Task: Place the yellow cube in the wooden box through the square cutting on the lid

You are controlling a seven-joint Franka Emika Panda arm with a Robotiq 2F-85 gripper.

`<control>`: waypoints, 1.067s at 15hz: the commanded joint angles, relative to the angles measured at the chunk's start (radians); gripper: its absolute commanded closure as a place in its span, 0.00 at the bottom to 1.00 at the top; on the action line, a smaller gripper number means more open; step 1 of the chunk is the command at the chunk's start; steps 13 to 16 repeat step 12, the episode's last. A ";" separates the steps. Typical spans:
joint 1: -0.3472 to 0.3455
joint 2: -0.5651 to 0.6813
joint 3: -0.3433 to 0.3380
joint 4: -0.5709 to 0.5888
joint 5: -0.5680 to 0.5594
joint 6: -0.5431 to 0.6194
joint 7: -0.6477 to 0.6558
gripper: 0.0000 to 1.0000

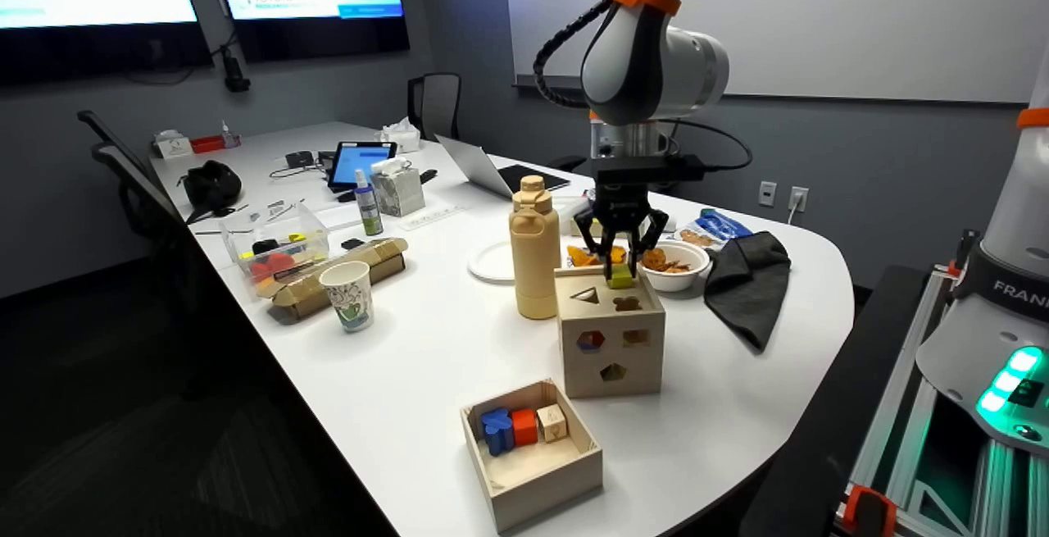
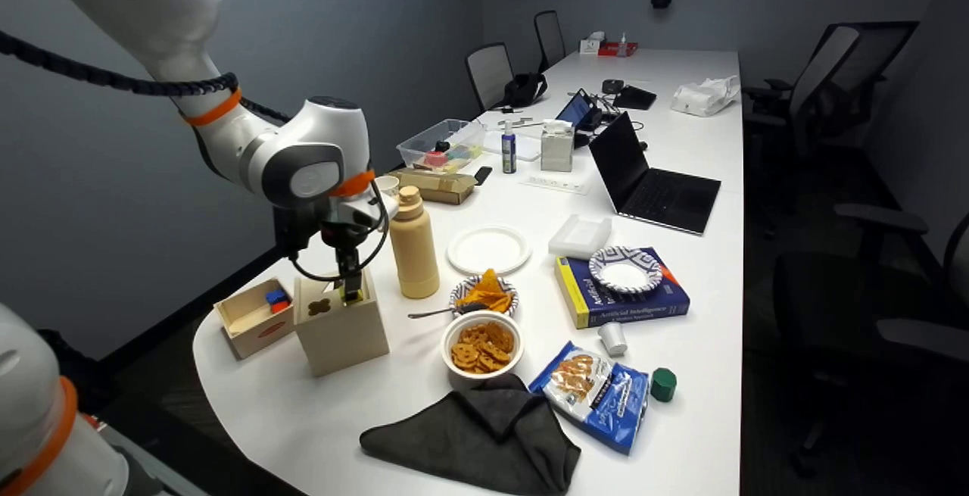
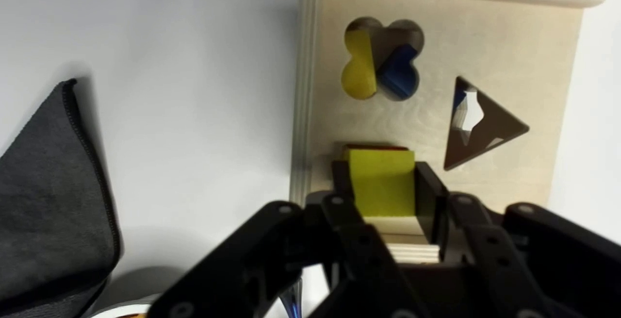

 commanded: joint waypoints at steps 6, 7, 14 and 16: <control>-0.005 0.002 -0.001 0.015 0.015 -0.015 -0.015 0.18; -0.005 0.001 0.000 0.015 0.016 -0.016 -0.016 0.11; -0.004 0.004 0.000 0.019 0.014 -0.019 -0.013 0.00; -0.004 0.004 0.000 0.019 0.014 -0.019 -0.013 0.00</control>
